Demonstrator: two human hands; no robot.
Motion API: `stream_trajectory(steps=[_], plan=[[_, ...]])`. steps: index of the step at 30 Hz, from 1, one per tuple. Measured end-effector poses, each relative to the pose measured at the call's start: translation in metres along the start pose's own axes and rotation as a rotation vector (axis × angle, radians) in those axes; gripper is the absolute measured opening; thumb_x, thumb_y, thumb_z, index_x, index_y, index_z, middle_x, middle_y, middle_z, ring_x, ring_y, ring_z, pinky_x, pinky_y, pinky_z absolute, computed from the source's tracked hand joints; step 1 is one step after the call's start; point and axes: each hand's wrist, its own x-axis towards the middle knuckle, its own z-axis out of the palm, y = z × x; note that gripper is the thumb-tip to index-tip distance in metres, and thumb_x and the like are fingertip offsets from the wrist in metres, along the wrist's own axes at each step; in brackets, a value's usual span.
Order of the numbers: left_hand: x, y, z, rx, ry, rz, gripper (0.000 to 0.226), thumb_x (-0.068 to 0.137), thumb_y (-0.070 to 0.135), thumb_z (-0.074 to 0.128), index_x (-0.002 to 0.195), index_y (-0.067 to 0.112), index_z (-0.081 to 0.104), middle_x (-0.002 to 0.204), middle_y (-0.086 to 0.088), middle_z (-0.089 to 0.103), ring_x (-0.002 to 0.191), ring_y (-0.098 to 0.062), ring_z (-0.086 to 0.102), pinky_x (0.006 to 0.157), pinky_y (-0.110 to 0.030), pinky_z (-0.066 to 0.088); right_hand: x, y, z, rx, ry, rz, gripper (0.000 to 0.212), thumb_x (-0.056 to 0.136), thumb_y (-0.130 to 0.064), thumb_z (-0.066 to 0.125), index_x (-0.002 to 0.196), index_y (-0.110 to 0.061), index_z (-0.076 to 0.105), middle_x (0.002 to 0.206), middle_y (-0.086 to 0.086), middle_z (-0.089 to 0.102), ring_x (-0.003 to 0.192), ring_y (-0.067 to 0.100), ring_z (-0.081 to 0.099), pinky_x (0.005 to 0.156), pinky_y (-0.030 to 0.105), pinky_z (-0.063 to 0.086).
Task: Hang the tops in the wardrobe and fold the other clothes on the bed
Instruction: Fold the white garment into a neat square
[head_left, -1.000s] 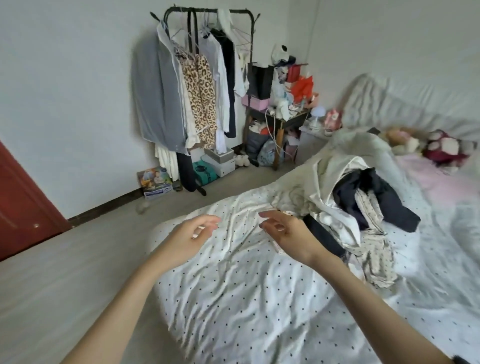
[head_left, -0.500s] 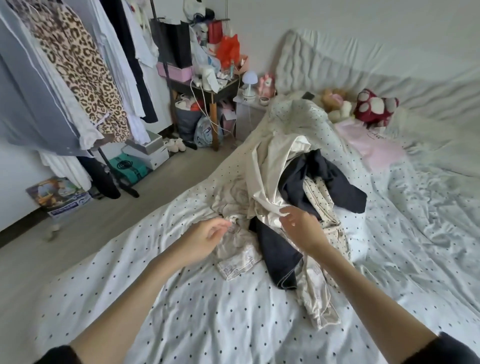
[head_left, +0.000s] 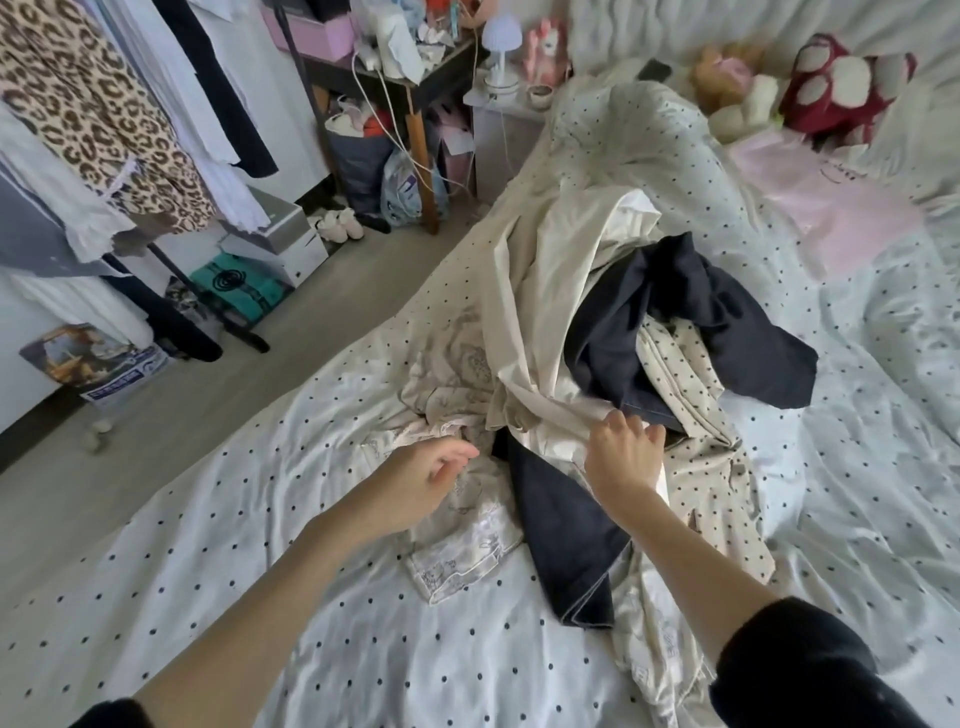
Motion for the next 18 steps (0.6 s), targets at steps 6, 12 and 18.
stream_trajectory(steps=[6, 12, 18], plan=[[0.007, 0.006, 0.009, 0.028, 0.012, 0.012, 0.029, 0.1, 0.02, 0.041, 0.126, 0.023, 0.055, 0.118, 0.015, 0.056, 0.107, 0.002, 0.052, 0.079, 0.002, 0.037, -0.003, 0.009, -0.01, 0.371, 0.129, 0.045, 0.018, 0.093, -0.012, 0.05, 0.095, -0.004, 0.066, 0.095, 0.009, 0.063, 0.09, 0.03, 0.06, 0.072, 0.033, 0.039], [-0.008, 0.049, 0.016, 0.057, 0.082, 0.138, 0.044, 0.096, 0.016, 0.05, 0.138, 0.024, 0.041, 0.14, 0.01, 0.04, 0.128, -0.001, 0.036, 0.101, -0.012, 0.028, -0.042, 0.028, -0.083, 0.858, 0.016, -0.055, 0.03, 0.089, -0.017, 0.06, 0.07, 0.007, 0.061, 0.065, 0.018, 0.054, 0.064, 0.029, 0.047, 0.058, 0.031, 0.03], [-0.055, 0.09, 0.023, 0.205, -0.027, 0.368, 0.076, 0.084, 0.028, 0.068, 0.146, 0.032, 0.024, 0.152, 0.01, 0.024, 0.139, -0.005, 0.02, 0.114, -0.026, 0.022, -0.129, 0.041, -0.156, 1.499, -0.012, 0.019, 0.029, 0.091, -0.016, 0.06, 0.07, 0.002, 0.069, 0.069, 0.017, 0.065, 0.063, 0.019, 0.059, 0.062, 0.031, 0.052]])
